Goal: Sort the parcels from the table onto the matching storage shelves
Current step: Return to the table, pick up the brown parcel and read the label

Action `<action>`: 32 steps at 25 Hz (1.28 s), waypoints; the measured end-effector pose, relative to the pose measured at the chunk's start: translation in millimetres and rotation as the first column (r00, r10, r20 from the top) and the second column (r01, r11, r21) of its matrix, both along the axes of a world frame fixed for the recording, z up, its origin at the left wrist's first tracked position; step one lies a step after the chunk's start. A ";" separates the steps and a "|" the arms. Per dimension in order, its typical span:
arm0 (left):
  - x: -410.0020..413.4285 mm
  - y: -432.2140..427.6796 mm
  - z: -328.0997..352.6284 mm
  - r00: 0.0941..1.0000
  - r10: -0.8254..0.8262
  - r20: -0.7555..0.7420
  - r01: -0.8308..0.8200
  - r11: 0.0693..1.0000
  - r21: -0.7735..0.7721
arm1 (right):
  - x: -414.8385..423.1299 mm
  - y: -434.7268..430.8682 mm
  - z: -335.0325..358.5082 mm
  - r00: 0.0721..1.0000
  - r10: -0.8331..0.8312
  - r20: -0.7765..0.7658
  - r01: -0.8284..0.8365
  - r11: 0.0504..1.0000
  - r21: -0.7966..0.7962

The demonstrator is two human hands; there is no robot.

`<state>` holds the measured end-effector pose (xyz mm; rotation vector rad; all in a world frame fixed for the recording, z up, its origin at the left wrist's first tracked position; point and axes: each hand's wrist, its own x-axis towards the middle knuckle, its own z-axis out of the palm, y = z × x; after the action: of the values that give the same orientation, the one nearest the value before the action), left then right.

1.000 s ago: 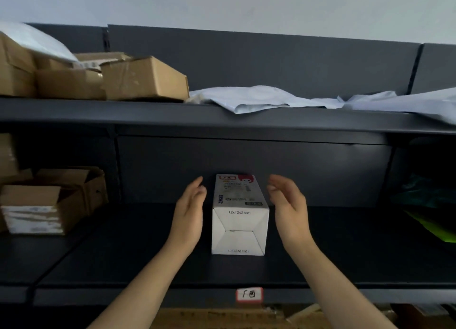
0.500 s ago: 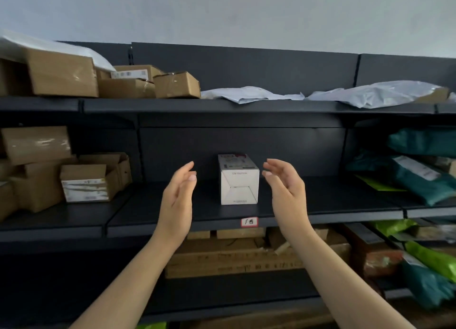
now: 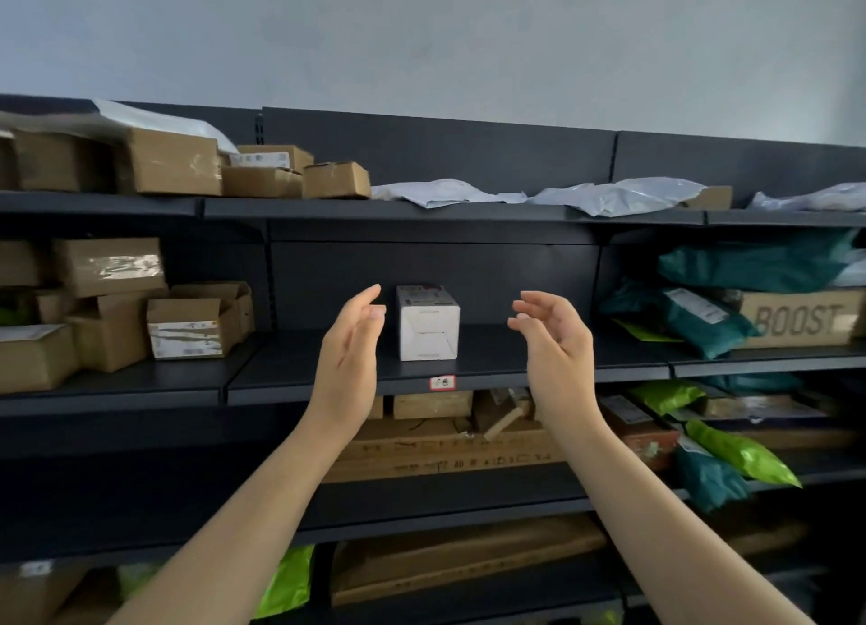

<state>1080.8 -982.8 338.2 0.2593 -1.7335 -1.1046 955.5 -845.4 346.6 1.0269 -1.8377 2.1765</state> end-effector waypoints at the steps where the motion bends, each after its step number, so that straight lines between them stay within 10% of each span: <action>1: -9.8 12.6 1.9 0.999 -0.032 0.004 0.032 0.999 0.006 | -4.5 16.2 0.6 1.000 -0.026 -0.005 0.026 1.000 0.010; 7: -114.7 137.7 6.4 0.923 -0.380 -0.060 0.383 0.921 0.070 | -48.3 168.4 14.6 0.945 -0.326 -0.031 0.327 0.945 0.020; 15: -196.6 338.9 8.4 0.519 -0.848 -0.106 0.855 0.518 0.040 | -32.0 377.3 30.7 0.562 -0.827 0.001 0.827 0.562 -0.025; 21: -210.3 397.7 23.1 0.252 -0.965 -0.074 0.967 0.254 -0.024 | 9.9 412.7 39.6 0.257 -0.965 0.046 0.962 0.251 -0.103; 32: -224.1 379.7 15.6 0.066 -0.997 -0.042 0.996 0.069 -0.060 | 13.2 378.9 19.2 0.121 -0.992 0.034 0.988 0.117 -0.103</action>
<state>856.7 -603.2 353.8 -1.2904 -1.7408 -2.0305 968.7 -466.5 365.8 -0.3223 -1.5158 1.2355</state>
